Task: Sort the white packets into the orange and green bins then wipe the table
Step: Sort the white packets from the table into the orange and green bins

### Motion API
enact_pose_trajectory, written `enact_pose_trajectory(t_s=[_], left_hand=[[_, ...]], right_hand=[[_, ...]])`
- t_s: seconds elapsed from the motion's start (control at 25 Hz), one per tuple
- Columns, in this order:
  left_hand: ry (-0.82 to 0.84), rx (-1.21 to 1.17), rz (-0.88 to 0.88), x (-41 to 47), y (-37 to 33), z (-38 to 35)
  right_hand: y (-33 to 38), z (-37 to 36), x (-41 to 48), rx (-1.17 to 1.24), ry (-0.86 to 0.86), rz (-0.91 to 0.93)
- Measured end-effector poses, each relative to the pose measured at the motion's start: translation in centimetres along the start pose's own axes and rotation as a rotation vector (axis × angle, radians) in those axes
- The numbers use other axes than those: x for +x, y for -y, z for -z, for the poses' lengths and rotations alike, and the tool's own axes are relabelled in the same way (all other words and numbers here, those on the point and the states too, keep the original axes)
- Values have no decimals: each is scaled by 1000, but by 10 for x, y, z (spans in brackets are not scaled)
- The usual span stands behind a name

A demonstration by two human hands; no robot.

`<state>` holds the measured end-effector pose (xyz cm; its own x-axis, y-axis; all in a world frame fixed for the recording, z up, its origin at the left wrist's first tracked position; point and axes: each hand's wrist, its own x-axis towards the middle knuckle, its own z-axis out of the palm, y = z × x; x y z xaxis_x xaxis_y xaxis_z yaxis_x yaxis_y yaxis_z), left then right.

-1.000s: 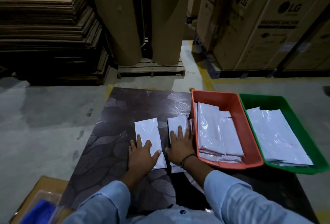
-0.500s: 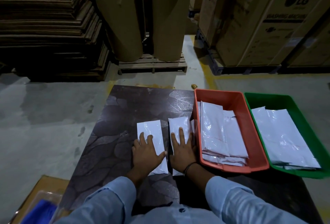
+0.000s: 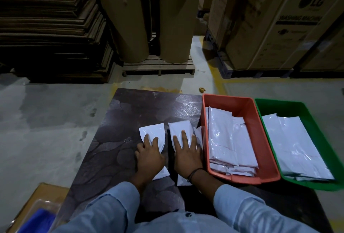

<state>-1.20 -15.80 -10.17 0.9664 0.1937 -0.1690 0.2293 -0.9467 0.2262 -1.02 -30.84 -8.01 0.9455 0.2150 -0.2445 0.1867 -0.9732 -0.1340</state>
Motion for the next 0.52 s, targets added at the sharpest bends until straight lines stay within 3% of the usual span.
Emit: enact_pose_trajectory(t_s=[0.32,0.52], left_hand=[[-117,-135,-26,18,-15,43],[-137,-229,-99,16,-59,68]], right_hand=[[9,57,6,118,-209,104],[-27,87,1,182,-324,67]])
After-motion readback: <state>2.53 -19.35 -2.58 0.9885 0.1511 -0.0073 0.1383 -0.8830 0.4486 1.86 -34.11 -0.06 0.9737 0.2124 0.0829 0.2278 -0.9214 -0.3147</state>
